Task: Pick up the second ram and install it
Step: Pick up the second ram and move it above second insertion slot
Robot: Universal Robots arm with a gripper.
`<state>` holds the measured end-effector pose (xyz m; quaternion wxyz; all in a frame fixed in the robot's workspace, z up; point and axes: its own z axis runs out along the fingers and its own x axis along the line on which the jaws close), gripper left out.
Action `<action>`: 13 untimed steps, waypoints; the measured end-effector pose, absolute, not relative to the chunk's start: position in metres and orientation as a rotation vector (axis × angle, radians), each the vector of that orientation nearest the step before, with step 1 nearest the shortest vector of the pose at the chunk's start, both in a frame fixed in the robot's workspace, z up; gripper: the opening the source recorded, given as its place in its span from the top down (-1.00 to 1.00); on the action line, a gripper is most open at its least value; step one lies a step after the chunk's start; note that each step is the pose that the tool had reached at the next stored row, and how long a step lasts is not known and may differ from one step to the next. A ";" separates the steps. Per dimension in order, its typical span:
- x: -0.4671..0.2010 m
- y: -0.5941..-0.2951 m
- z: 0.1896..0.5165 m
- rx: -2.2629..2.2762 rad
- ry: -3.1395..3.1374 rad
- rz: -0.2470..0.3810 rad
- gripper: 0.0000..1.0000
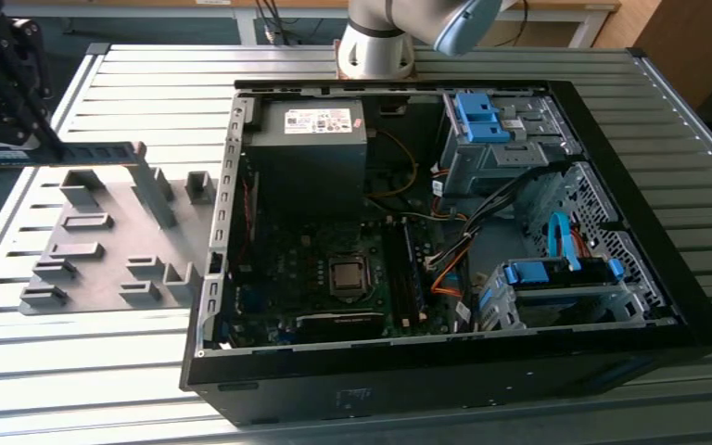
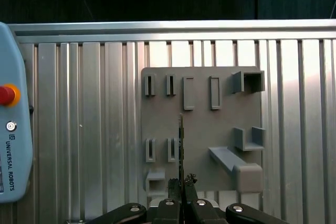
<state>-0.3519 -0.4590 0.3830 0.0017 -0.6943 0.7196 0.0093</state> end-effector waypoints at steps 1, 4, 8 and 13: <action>-0.351 -0.459 0.383 -2.179 2.258 0.029 0.73; -0.350 -0.459 0.383 -2.179 2.258 0.029 0.73; -0.349 -0.459 0.383 -2.179 2.258 0.029 0.73; -0.347 -0.459 0.383 -2.179 2.258 0.029 0.73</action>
